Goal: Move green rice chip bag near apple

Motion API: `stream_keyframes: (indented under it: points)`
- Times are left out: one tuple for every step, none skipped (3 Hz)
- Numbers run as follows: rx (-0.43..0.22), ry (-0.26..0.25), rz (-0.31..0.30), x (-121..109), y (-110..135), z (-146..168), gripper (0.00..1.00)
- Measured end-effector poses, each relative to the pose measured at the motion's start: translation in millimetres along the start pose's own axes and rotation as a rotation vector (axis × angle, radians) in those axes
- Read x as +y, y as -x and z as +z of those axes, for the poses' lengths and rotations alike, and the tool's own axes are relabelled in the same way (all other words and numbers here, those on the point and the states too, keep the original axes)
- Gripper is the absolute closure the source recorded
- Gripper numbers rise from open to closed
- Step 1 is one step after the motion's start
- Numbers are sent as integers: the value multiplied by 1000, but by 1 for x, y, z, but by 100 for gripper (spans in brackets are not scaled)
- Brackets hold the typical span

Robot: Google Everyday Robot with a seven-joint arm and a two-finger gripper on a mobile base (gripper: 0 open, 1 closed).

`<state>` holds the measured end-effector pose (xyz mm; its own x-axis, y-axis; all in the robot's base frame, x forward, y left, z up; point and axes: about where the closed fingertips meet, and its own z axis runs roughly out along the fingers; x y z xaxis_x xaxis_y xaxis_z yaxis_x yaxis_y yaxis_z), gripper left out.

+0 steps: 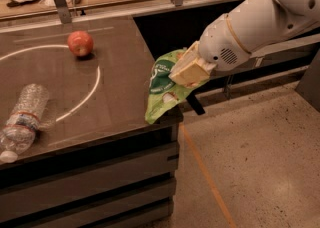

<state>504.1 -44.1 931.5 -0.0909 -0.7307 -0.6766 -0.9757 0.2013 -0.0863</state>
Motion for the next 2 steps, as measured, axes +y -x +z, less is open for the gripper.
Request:
stream_keyframes:
  points:
    - [-75, -1, -30, -1, 24, 5, 100]
    - [-154, 3, -47, -2, 48, 13, 100]
